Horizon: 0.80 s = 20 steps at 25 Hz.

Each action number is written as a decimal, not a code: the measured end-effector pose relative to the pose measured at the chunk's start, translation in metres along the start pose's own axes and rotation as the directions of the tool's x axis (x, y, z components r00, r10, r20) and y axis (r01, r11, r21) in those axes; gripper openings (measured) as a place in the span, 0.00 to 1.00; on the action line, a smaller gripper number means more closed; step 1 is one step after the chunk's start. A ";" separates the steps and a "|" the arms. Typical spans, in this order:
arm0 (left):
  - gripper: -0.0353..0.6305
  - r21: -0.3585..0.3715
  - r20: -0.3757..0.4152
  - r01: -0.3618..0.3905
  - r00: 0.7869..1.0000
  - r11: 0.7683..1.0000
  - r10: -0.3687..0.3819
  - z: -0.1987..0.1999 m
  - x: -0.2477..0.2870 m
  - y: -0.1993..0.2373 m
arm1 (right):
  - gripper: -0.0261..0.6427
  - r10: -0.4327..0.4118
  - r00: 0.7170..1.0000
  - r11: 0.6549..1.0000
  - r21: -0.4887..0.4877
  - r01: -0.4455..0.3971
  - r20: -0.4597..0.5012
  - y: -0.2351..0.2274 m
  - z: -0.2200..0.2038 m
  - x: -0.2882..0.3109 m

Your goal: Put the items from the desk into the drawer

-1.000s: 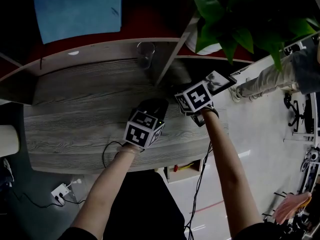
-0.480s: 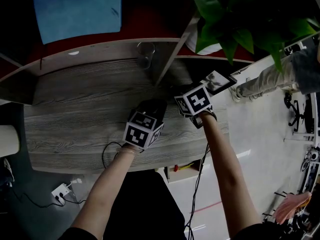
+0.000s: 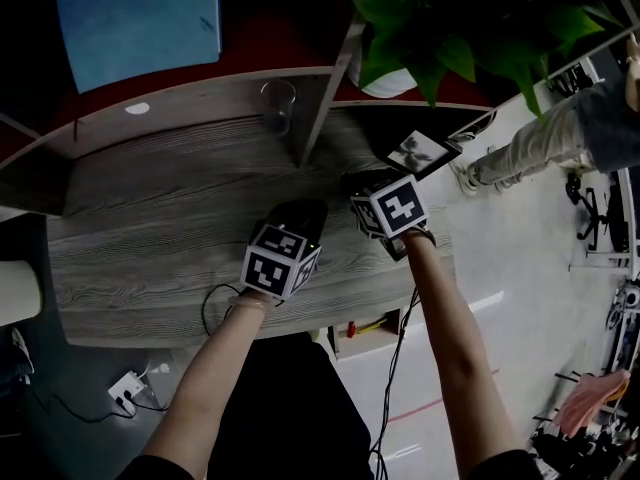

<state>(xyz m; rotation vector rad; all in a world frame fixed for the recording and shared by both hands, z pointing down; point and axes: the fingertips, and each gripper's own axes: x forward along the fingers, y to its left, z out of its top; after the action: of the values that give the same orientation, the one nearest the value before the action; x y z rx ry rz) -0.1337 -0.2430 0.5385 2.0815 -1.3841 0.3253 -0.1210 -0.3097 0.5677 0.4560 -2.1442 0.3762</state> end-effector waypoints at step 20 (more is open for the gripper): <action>0.06 0.068 -0.028 0.112 0.993 0.991 -0.111 -0.007 -0.023 -0.088 | 0.12 -0.092 0.985 0.987 0.145 0.070 0.149 0.019 -0.032 -0.106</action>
<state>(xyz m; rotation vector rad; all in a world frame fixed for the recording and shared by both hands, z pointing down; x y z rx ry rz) -0.0634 -0.1983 0.5009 2.1945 -1.2526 0.3555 -0.0495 -0.2598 0.4970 0.6702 -2.2496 0.4594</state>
